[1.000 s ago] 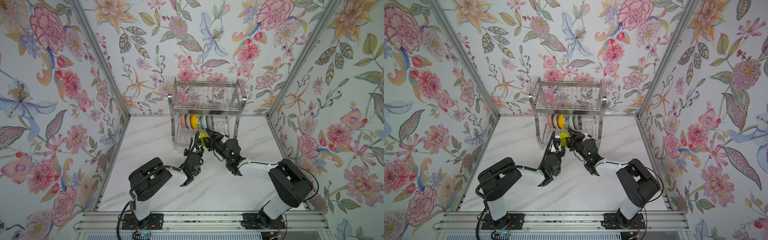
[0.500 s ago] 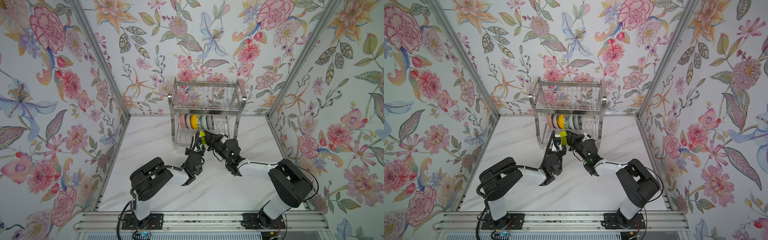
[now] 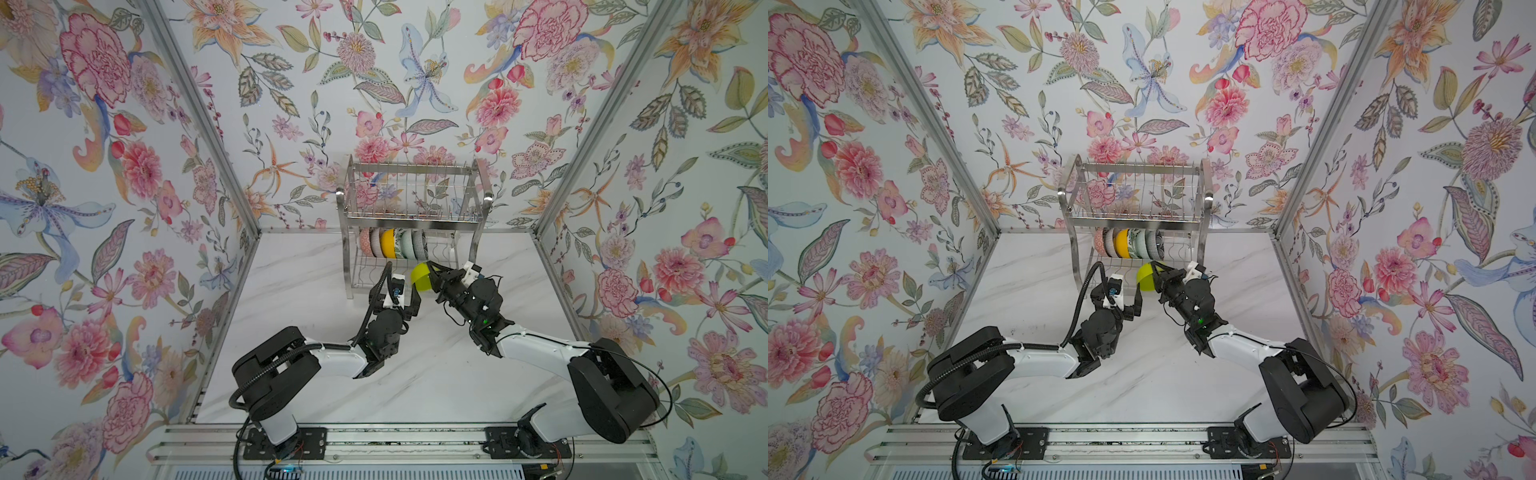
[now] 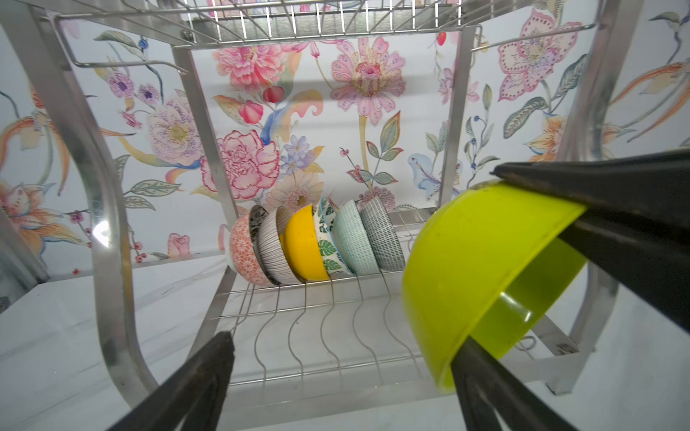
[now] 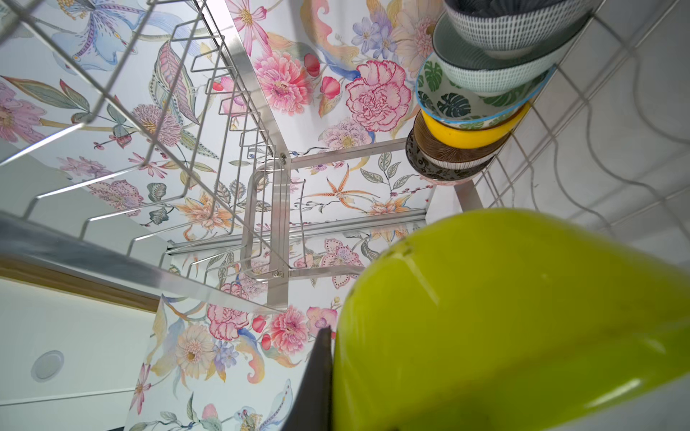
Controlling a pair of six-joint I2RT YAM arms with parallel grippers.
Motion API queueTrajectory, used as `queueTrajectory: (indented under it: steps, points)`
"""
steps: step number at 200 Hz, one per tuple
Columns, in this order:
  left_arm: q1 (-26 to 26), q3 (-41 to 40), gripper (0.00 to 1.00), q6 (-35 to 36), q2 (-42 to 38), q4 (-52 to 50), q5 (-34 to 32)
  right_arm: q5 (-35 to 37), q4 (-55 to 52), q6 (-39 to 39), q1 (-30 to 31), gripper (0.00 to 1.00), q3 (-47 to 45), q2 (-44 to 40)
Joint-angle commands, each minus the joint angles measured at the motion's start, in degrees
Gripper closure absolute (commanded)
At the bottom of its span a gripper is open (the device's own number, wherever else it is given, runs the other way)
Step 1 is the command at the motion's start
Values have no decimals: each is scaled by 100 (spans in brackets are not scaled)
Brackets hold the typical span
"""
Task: Load bowls into a dish rack
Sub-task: Place the bowl in the dish rack.
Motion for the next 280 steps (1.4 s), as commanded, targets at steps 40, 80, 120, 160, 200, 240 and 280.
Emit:
queueTrajectory:
  steps: [40,80,120,160,200,240,280]
  points:
    - [282,250,1,-1504,-573,-1471,1683,21,-2535,-1872,-1226,100,-558,-1797]
    - [435,519,1,-2199,-403,-1688,2492,-56,-4462,-3458,-2347,100,-409,-2873]
    - [575,902,1,-3055,66,-1621,2998,-987,-4408,-3988,-3589,100,-86,-2593]
    - [664,1235,1,-3577,348,-1673,2914,-1583,-4986,-5135,-3989,100,1406,-1089]
    - [789,1611,1,-3807,535,-2030,3000,-2788,-4889,-5447,-4269,100,2874,583]
    - [880,1737,1,-3812,588,-2094,2995,-3718,-5245,-6214,-4312,100,4331,1930]
    - [1037,1773,1,-3887,650,-2186,3170,-4753,-5141,-6766,-4189,100,5021,2642]
